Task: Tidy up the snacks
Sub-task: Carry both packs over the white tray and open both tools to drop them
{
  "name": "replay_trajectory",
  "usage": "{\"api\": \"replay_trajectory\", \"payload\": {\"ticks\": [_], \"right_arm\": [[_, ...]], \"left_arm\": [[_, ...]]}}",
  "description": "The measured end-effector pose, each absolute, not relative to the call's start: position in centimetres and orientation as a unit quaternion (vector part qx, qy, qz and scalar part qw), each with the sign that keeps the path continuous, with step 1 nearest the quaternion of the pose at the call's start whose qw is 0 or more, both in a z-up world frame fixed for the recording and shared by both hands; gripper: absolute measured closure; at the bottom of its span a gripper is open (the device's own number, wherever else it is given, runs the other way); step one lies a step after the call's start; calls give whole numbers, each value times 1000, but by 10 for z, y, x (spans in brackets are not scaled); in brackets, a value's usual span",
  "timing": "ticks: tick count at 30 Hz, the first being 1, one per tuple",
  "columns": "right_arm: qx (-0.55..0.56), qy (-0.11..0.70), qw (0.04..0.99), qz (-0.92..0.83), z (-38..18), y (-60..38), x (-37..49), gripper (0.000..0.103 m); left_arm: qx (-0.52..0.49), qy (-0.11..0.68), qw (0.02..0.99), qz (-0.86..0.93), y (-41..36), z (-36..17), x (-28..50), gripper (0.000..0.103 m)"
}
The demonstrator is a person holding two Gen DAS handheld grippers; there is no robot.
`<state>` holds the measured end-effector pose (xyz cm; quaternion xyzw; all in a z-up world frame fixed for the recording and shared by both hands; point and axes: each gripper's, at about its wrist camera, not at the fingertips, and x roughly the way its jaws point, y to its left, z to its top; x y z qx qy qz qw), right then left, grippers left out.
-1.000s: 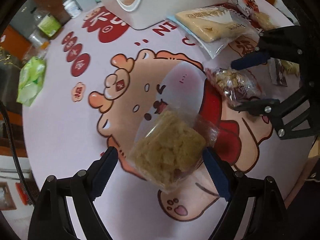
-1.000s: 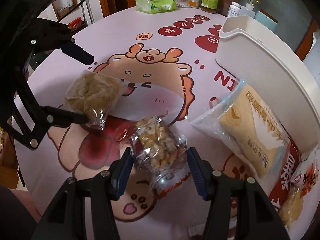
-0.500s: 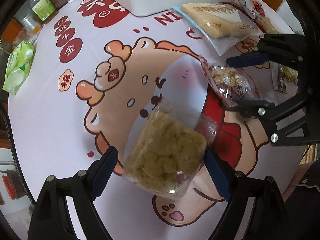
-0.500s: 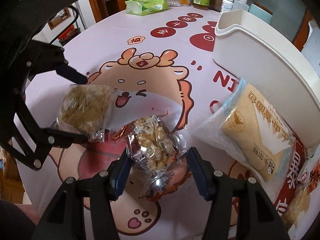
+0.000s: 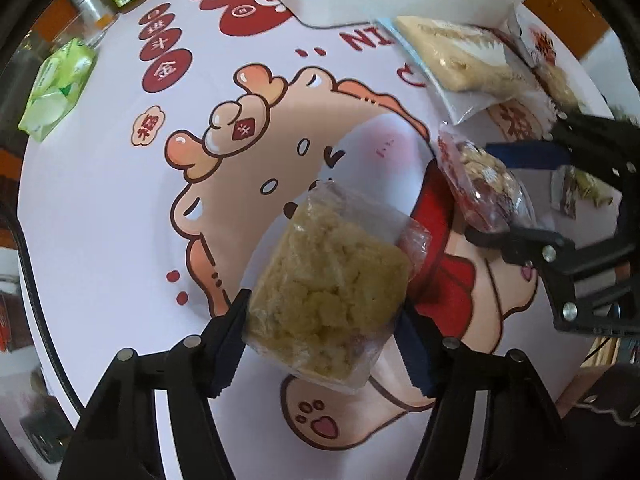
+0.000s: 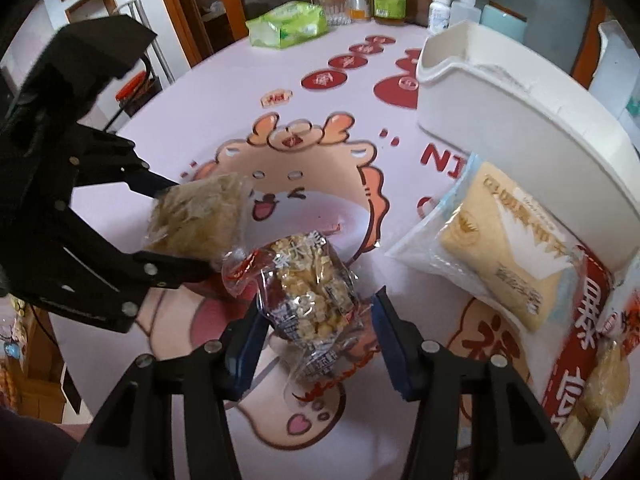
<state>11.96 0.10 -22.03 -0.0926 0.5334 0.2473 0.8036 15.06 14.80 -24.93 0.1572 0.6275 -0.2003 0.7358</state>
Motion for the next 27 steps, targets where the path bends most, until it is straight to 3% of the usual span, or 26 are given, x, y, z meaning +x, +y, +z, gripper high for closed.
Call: {"api": "replay_trajectory", "payload": {"ticks": [10,19,27], "right_arm": [[-58,453,868,195,-133,-44,118,50],[-13,366,924,109,-43,-108,170,49],[5,352,935,48,-24,-145,234,48]], "left_arm": [[133,562,796,-179,122,-163,151,37],[115,468,861,-163,64,-74,208,37],[75,433,888,-135,20,-44,267,37]]}}
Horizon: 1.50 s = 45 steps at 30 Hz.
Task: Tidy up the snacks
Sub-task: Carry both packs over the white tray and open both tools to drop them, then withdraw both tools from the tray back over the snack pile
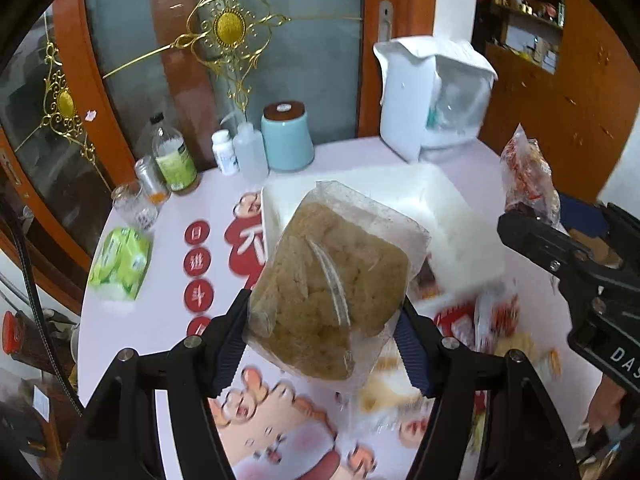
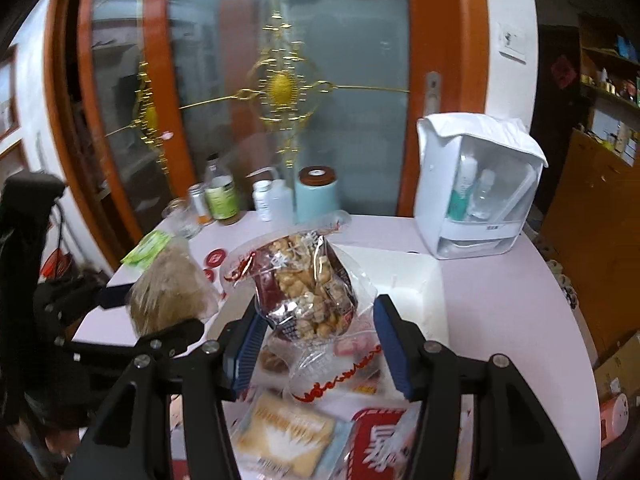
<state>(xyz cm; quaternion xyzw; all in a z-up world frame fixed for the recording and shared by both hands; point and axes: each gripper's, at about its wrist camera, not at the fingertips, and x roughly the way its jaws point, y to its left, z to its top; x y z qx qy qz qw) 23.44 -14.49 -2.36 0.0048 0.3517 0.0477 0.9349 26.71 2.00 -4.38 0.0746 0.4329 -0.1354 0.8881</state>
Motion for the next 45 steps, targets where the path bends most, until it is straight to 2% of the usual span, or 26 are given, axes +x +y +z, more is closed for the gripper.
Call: {"api": "replay_trajectory", "payload": {"ticks": [5,13,17,19,33,45], "right_arm": [[14,370,928,29,-40,-162,272,48],[24,407,913,13,-75,-178,318,47],[38,425,904,17,-89,-182,326,47],[42,428,903,18,-93,-183,326,47],[61,436,898,23,-97,-191,286,47],[42,407,912,24,-67,-193,184,47]], "left_arm": [[71,431,892,-119,-2,-53,300,37],[65,464,879,-91,-17,-99,354,35],[43,483,869,-98,-17,-113,368,9],[33,485,869,-91,-15,-115,371,4],[28,490,867,-83,-3,-106,344,2],[37,466,877,-109,-6,-72,257,2]]}}
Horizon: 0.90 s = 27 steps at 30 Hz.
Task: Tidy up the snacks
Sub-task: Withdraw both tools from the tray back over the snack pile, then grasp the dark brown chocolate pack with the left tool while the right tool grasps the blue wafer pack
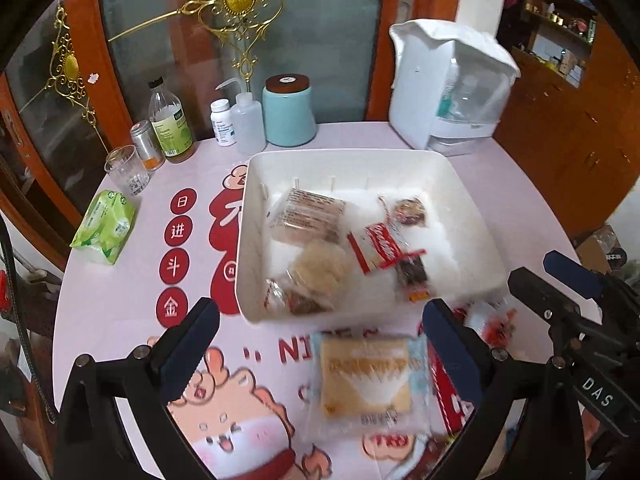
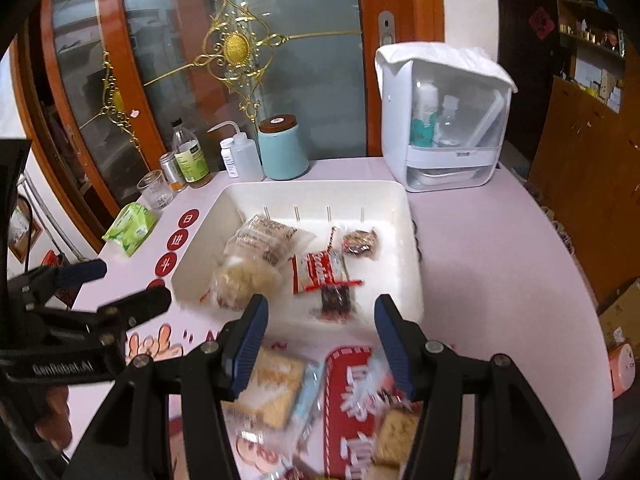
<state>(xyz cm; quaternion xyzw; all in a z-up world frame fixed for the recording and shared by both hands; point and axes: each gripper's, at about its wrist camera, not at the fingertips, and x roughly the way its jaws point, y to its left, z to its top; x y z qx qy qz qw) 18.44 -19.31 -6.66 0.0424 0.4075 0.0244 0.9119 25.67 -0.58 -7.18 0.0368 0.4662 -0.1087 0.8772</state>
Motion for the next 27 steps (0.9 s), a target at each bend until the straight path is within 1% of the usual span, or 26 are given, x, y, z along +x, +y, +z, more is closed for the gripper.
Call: {"api": "replay_trajectory", "payload": {"ticks": [8,16,21,27], "right_arm": [[47,391,919,13,-48,-220,105,47],[75,403,912,-24,-61,-269,51,47],[102,425,898,-43,-85,-306,29,47],[120,452,881,-70,-119,-346,10,47]], "left_arm": [[51,443,886,-129,-14,-47,183,2],[74,433,887,-144,-37,-47,120,2],[105,435,885,-128,-54,-66,99,2],[120,495,850,-134,-72,-116,89,2]]}}
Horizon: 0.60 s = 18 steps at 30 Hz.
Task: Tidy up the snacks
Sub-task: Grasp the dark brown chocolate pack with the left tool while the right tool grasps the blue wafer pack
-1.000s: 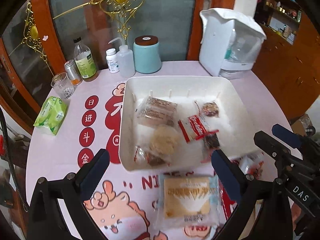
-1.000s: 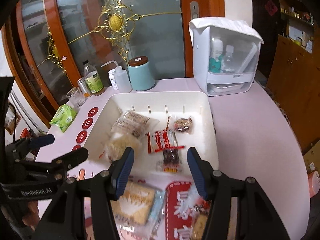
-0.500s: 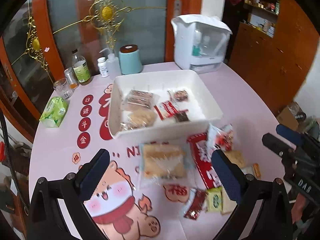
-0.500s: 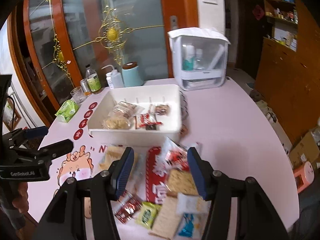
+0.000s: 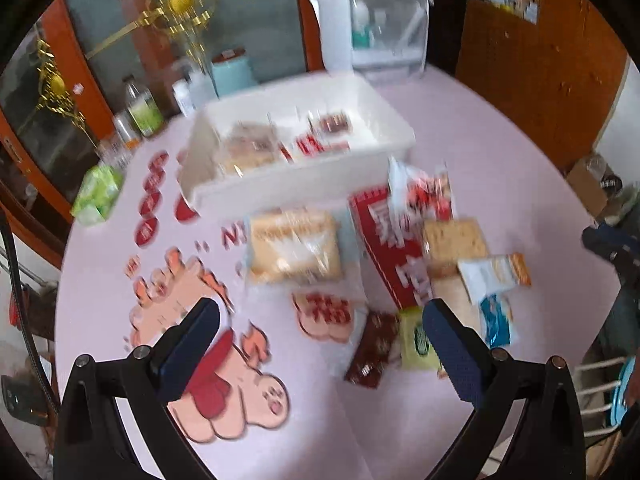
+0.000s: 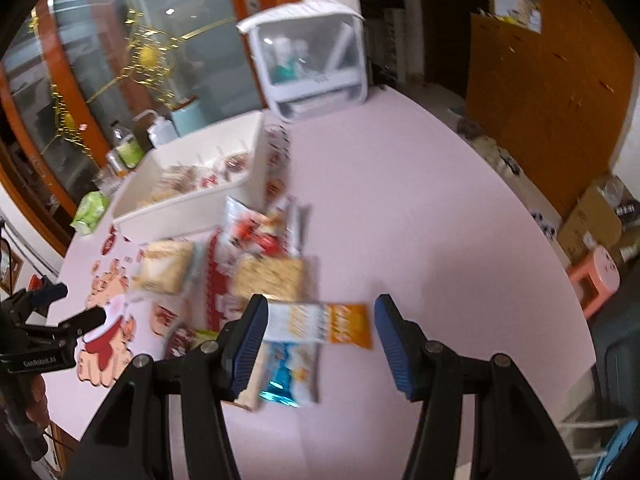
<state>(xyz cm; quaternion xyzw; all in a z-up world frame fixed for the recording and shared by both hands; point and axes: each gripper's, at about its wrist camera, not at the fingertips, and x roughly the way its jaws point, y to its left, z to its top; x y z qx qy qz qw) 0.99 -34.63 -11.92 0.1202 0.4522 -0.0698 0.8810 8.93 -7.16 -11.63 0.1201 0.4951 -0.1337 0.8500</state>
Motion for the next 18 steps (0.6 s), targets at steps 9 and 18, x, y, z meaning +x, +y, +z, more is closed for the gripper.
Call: {"api": "replay_trajectory", "payload": {"ticks": [9,18], "right_arm": [[119,499,856,-59,-174,-359,9,47],[101,532,840,8,-201,-335,26,47]], "left_arm": [[143,568,798,-142,-97,-196,88,2],[144,612,766,-137,-104,-242,96,9]]}}
